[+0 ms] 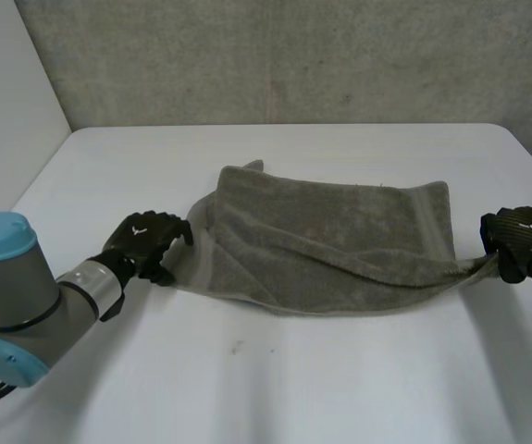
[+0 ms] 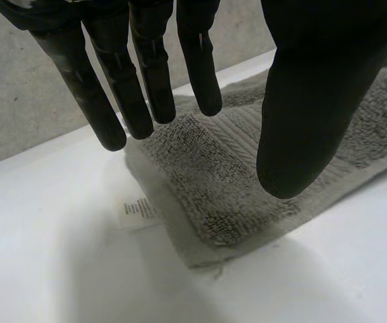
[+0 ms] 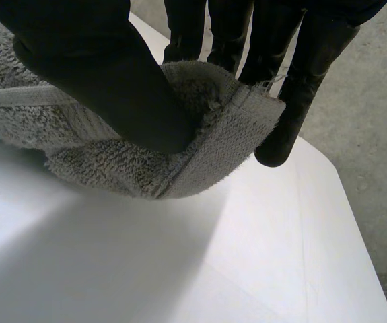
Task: Fold the towel.
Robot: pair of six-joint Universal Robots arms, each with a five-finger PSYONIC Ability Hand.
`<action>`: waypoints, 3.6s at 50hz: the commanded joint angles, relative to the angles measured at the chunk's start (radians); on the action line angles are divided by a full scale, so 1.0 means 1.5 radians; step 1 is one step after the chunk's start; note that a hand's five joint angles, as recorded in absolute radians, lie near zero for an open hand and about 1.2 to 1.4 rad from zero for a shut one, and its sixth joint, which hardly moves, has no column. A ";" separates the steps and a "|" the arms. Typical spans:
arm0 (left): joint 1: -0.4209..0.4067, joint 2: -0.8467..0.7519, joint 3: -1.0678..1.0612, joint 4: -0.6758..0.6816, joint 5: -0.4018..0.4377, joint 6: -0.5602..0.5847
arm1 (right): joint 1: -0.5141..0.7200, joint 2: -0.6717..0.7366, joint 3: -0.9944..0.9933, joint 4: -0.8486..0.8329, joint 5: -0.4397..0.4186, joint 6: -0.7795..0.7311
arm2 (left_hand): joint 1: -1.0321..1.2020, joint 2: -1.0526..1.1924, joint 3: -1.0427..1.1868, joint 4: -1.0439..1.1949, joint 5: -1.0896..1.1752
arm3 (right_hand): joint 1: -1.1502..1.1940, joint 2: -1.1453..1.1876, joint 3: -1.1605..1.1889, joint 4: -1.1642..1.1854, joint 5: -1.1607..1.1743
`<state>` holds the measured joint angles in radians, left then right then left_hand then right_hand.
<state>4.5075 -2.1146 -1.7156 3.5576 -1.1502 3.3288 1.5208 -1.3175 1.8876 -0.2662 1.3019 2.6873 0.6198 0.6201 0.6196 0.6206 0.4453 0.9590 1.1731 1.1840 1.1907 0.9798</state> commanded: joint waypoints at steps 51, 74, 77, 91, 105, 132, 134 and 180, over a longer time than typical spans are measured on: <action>-0.052 -0.126 0.158 -0.035 -0.044 0.082 | 0.001 0.025 0.001 -0.004 0.001 -0.003 | 0.115 0.115 0.115 0.114 0.115 | 0.292 0.149 0.142 0.137 0.161; -0.079 -0.135 0.179 -0.039 -0.044 0.082 | 0.002 0.035 0.004 -0.003 0.002 -0.008 | 0.518 0.517 0.518 0.517 0.518 | 0.292 0.149 0.142 0.137 0.161; -0.080 -0.119 0.172 -0.040 -0.046 0.082 | 0.001 0.032 0.002 0.000 0.003 -0.008 | 0.518 0.517 0.518 0.517 0.518 | 0.292 0.149 0.142 0.137 0.161; -0.041 0.240 0.027 -0.089 -0.125 0.087 | 0.005 -0.137 -0.081 0.146 0.005 -0.058 | 0.518 0.517 0.518 0.517 0.518 | 0.292 0.149 0.142 0.137 0.161; 0.020 0.533 0.028 -0.202 -0.120 0.166 | 0.005 -0.262 -0.381 0.429 0.002 -0.094 | 0.518 0.517 0.518 0.517 0.518 | 0.292 0.149 0.142 0.137 0.161; -0.028 0.031 0.520 -0.327 -0.147 0.240 | 0.237 0.204 -0.681 0.328 0.197 -0.240 | 0.518 0.517 0.518 0.517 0.518 | 0.292 0.149 0.142 0.137 0.161; -0.033 0.015 0.613 -0.302 -0.159 0.231 | 0.242 0.204 -0.763 0.160 0.219 -0.193 | 0.518 0.517 0.518 0.517 0.518 | 0.292 0.149 0.142 0.137 0.161; -0.113 0.060 0.030 0.097 -0.082 -0.053 | 0.342 0.000 -0.459 0.162 0.150 -0.121 | -0.267 -0.267 -0.267 -0.267 -0.267 | 0.292 0.149 0.142 0.137 0.161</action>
<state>4.4288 -2.0379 -1.7006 3.7020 -1.2702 3.3033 2.0038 -1.2680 1.2905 -0.1463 1.5131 2.5030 0.2905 0.2941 0.2994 0.2976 0.1218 0.9584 1.1773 1.1888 1.1956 0.9835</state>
